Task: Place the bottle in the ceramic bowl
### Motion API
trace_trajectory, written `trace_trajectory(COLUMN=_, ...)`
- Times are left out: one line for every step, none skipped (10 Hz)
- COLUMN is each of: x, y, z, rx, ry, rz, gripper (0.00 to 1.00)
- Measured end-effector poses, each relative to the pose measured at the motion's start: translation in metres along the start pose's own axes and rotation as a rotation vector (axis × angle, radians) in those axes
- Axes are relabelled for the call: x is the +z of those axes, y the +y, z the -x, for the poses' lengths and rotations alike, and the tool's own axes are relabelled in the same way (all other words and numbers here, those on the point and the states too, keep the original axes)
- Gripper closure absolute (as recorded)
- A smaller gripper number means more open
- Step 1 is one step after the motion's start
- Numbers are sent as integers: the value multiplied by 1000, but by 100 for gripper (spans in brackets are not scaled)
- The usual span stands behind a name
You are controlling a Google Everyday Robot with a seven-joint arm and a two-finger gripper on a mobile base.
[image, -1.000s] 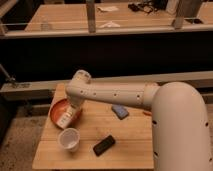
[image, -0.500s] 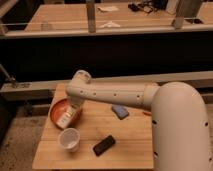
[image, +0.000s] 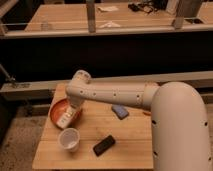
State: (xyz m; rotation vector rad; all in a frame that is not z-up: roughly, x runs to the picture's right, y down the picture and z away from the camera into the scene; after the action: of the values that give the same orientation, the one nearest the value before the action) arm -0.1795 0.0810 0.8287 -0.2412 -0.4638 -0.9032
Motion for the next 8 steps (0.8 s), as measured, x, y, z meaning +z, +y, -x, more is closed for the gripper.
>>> trace_trajectory(x=0, y=0, z=0, rx=0, ry=0, rz=0, gripper=69)
trace_trajectory(x=0, y=0, z=0, rx=-1, ry=-1, rz=0, gripper=69)
trace_trajectory(x=0, y=0, z=0, rx=-2, ry=-1, rz=1, gripper=69)
trace_trajectory(x=0, y=0, z=0, rx=-3, ry=-1, rz=1, gripper=69)
trace_trajectory(x=0, y=0, z=0, rx=-5, ry=-2, rz=1, gripper=69)
trace_trajectory(x=0, y=0, z=0, rx=-6, ry=-2, rz=2, gripper=69)
trace_trajectory(x=0, y=0, z=0, rx=-6, ry=-2, rz=2, gripper=66)
trace_trajectory(x=1, y=1, z=0, rx=-6, ry=-2, rz=2, gripper=64)
